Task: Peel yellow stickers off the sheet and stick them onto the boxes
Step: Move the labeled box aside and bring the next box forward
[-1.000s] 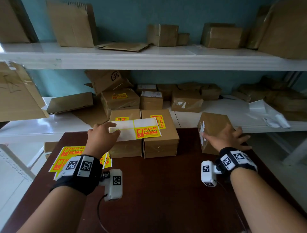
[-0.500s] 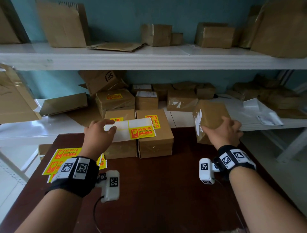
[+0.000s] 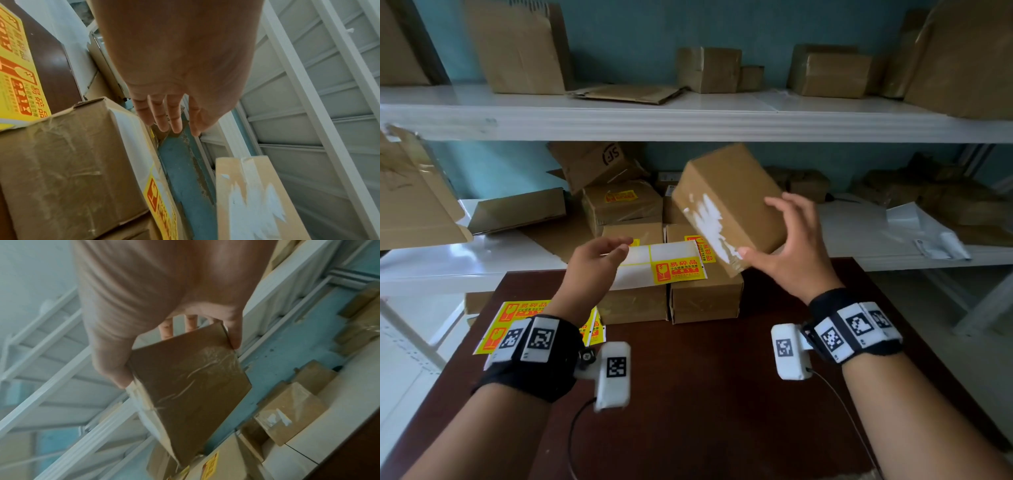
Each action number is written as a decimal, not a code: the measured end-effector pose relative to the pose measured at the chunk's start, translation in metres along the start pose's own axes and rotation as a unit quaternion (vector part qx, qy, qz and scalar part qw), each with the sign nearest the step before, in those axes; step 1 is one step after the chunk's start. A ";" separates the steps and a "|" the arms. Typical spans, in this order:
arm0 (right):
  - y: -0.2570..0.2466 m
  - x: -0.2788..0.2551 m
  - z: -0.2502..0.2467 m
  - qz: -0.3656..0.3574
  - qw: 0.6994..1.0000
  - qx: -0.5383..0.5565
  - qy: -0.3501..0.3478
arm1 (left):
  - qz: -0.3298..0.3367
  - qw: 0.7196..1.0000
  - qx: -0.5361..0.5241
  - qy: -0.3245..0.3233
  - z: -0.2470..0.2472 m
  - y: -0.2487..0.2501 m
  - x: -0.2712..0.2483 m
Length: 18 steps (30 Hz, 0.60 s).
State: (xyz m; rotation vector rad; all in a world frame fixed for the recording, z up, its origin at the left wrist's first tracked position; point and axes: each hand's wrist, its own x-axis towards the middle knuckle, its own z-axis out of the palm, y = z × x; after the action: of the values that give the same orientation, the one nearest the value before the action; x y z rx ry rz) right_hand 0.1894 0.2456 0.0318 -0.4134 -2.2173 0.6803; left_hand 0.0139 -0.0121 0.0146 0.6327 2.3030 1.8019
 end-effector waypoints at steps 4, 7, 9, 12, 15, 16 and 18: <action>-0.018 -0.009 0.012 -0.067 0.995 -0.011 -0.075 | -0.046 0.995 -0.093 0.001 -0.008 -0.001 0.003; -0.030 -0.015 0.016 -0.085 0.988 0.003 -0.130 | -0.086 0.980 -0.177 -0.033 -0.017 0.000 0.006; -0.038 -0.018 0.017 -0.103 0.983 0.015 -0.154 | -0.110 0.966 -0.227 -0.060 -0.025 0.001 0.007; -0.047 -0.026 0.018 -0.134 0.974 0.032 -0.179 | -0.130 0.949 -0.255 -0.135 -0.036 0.003 0.007; -0.049 -0.034 0.022 -0.151 0.969 0.030 -0.195 | -0.143 0.940 -0.244 -0.191 -0.043 0.007 0.004; -0.049 -0.036 0.023 -0.149 0.968 0.035 -0.199 | -0.144 0.942 -0.229 -0.196 -0.045 0.007 0.002; -0.047 -0.040 0.028 -0.135 0.967 0.067 -0.206 | -0.145 0.950 -0.183 -0.206 -0.048 0.008 -0.003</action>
State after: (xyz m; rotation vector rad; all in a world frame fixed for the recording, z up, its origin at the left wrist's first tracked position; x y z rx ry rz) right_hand 0.1912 0.1785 0.0208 0.1118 -2.5303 0.8157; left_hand 0.0007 -0.0550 0.0344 0.5143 1.6406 1.6965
